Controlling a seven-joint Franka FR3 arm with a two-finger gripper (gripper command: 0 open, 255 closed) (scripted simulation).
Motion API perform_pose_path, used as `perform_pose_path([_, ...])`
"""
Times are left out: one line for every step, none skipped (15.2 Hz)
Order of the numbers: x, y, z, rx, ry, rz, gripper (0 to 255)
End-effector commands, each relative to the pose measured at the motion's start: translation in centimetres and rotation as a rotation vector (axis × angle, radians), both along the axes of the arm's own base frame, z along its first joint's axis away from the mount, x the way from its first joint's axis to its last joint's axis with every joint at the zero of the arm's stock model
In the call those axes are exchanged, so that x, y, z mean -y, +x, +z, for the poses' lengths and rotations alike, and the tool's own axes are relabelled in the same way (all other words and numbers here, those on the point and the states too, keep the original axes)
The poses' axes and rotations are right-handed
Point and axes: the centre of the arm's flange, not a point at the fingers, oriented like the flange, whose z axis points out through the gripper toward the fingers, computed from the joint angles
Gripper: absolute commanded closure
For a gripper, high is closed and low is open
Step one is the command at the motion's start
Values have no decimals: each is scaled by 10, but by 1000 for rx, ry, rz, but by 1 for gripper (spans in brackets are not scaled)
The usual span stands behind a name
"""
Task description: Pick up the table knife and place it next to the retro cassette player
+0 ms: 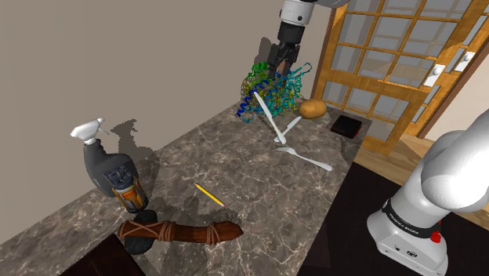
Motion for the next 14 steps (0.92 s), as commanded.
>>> perform_pose_path([-3, -1, -8, 1, -8, -4, 0])
perform_pose_path([-3, -1, -13, 1, -8, -4, 0])
perform_pose_path([-4, 0, -18, 1, -8, -4, 0])
perform_pose_path([-5, 0, -23, 1, -8, -4, 0])
perform_pose_path([-6, 1, -28, 1, -8, -4, 0])
perform_pose_path([-7, 1, -31, 1, -8, -4, 0])
perform_pose_path([-7, 1, -31, 1, -8, -4, 0])
perform_pose_path([-7, 1, -31, 1, -8, -4, 0])
perform_pose_path([-7, 1, -31, 1, -8, -4, 0])
perform_pose_path([-7, 1, -31, 1, -8, -4, 0])
perform_pose_path([-7, 1, -31, 1, -8, -4, 0])
perform_pose_path([-7, 1, -31, 1, -8, -4, 0])
perform_pose_path([-7, 1, -31, 1, -8, -4, 0])
perform_pose_path([-7, 1, -31, 1, -8, -4, 0])
